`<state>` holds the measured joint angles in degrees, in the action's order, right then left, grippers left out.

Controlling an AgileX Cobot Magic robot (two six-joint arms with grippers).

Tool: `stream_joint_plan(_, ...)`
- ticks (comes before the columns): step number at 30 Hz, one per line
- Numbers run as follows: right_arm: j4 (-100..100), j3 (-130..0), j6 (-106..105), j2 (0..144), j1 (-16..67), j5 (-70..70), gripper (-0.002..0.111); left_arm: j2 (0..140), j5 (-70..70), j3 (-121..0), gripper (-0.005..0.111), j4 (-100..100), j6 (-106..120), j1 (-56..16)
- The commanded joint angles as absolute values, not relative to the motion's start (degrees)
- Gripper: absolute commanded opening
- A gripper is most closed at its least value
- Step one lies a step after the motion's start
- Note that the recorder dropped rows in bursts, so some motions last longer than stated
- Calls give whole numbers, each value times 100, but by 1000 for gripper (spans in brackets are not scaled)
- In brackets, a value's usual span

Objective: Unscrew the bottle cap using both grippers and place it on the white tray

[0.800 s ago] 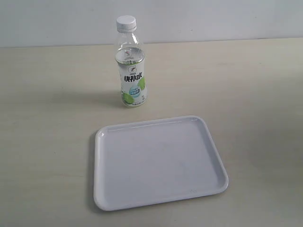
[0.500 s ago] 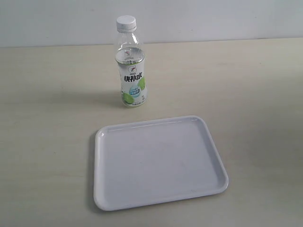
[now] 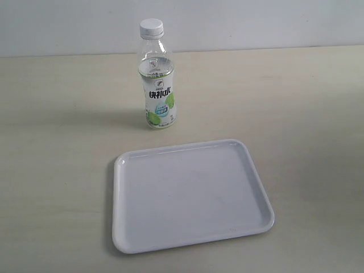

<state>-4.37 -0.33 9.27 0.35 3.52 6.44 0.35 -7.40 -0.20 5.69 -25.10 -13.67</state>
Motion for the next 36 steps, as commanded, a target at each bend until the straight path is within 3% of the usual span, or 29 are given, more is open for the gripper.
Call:
stream_joint_plan(1,-510,0,923,0,317,628,0,0,-1350,0,0,517,-2664,-1362)
stream_joint_plan(5,-485,0,923,0,317,628,0,198,-1579,0,0,517,-2679,-1362)
stream_joint_plan(12,-485,0,923,0,317,628,0,780,-268,0,0,850,-2570,-1362)
stream_joint_plan(17,-485,0,923,0,317,628,0,951,-185,0,0,969,-2570,-1362)
stream_joint_plan(25,-485,0,923,0,317,628,0,1090,-1758,0,0,985,-3443,-1362)
stream_joint_plan(36,-485,0,923,0,317,628,0,2397,-1952,0,0,993,-2423,-1362)
